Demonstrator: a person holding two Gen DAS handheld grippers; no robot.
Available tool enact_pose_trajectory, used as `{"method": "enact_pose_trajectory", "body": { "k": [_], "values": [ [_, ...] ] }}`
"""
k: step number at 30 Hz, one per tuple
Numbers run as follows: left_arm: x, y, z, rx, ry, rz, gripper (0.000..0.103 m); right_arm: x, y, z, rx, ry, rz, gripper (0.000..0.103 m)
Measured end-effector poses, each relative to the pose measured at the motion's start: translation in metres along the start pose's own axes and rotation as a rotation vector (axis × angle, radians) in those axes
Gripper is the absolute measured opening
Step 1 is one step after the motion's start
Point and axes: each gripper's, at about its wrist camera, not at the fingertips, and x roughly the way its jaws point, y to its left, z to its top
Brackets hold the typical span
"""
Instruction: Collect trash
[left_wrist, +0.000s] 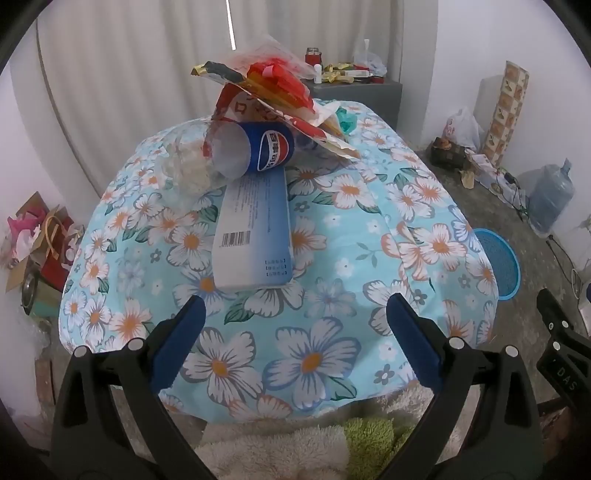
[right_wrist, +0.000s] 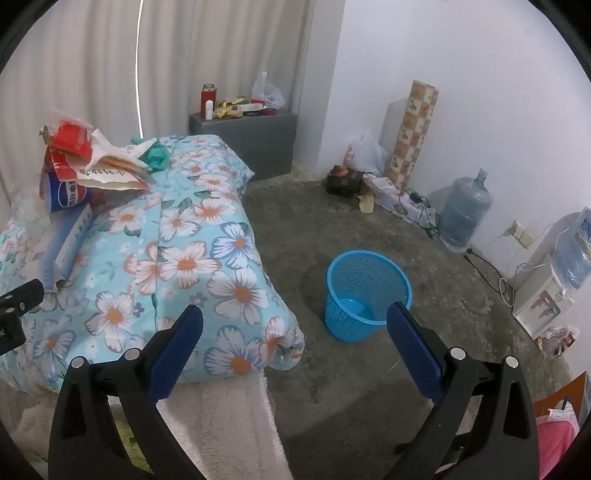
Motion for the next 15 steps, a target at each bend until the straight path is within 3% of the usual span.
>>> {"method": "enact_pose_trajectory", "body": {
  "k": [15],
  "values": [
    [0.0006, 0.0006, -0.0013, -0.001, 0.001, -0.001, 0.094, -0.0010, 0.0006, -0.0003, 0.000, -0.002, 0.002, 0.097]
  ]
}}
